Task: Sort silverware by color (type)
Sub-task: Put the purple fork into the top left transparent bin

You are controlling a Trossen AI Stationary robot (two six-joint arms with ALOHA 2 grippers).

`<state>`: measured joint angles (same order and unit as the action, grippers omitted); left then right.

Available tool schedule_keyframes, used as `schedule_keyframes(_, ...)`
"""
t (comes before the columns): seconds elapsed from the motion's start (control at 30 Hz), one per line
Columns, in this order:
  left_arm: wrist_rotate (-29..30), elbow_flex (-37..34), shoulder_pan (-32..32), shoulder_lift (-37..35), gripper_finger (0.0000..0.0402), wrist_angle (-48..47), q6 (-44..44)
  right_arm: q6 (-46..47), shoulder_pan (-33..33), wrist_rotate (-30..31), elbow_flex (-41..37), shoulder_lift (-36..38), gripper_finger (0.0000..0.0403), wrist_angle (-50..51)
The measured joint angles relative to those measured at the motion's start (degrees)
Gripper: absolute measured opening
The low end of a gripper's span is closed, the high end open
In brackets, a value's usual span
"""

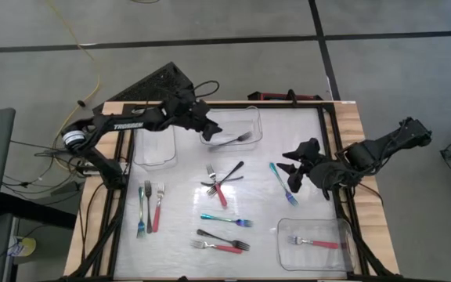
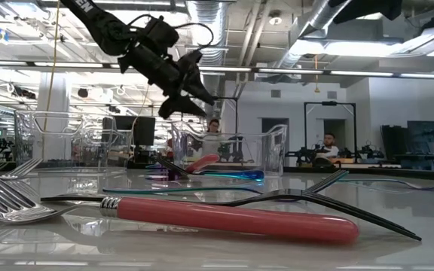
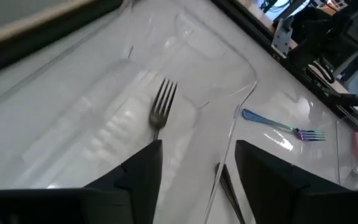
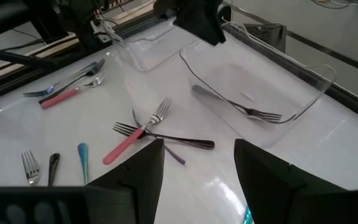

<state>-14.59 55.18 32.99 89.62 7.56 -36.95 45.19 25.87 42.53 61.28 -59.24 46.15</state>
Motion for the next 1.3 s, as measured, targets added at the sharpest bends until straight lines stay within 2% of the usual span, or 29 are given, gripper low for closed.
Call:
schedule_keyframes(0.3, 3.4, 10.5, -0.2, -4.7, 0.0202, -15.7, 11.8, -0.1, 0.0, -2.2, 0.0, 0.0, 0.0216, 0.0)
schedule_keyframes(0.6, 3.9, 13.8, -4.6, -9.1, 0.0200, -23.0, 12.3, -0.6, 0.0, -2.3, 0.0, -1.4, 0.0216, 0.1)
schedule_keyframes(0.83, 11.2, 13.9, -14.0, -11.1, 0.0200, -29.4, 13.4, -0.3, 0.0, -2.5, 0.0, -6.4, 0.0216, 0.0)
schedule_keyframes(0.93, 11.3, 13.9, -18.7, -11.1, 0.0200, -32.6, 15.7, 1.8, 0.0, -7.0, 0.0, -9.3, 0.0216, 0.3)
schedule_keyframes(1.07, 12.2, 13.9, -25.7, -11.3, 0.0200, -36.5, 19.3, 11.7, 0.0, -11.2, 0.0, -14.3, 0.0216, 5.3)
schedule_keyframes(1.17, 16.1, 13.2, -31.0, -13.4, 0.0200, -39.7, 20.9, 19.6, 0.0, -13.0, 0.0, -18.6, 0.0216, 10.5)
schedule_keyframes(1.3, 21.7, 7.4, -38.5, -19.7, 0.0200, -38.1, 19.9, 24.7, -0.2, -16.7, 0.0, -22.3, 0.0216, 13.0)
